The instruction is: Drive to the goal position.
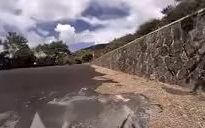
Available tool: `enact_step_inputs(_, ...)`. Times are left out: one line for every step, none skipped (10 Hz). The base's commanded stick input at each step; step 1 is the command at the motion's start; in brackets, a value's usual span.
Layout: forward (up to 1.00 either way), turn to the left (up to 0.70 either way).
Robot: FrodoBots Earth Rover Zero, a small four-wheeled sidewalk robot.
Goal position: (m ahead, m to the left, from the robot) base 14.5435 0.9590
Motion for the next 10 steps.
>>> enact_step_inputs(0.5, 0.25)
enact_step_inputs(0.5, 0.25)
enact_step_inputs(0.5, 0.25)
enact_step_inputs(0.5, 0.0)
enact_step_inputs(0.5, 0.0)
enact_step_inputs(0.5, 0.0)
enact_step_inputs(0.5, 0.0)
enact_step_inputs(0.5, 0.0)
enact_step_inputs(0.5, 0.0)
enact_step_inputs(0.5, 0.0)
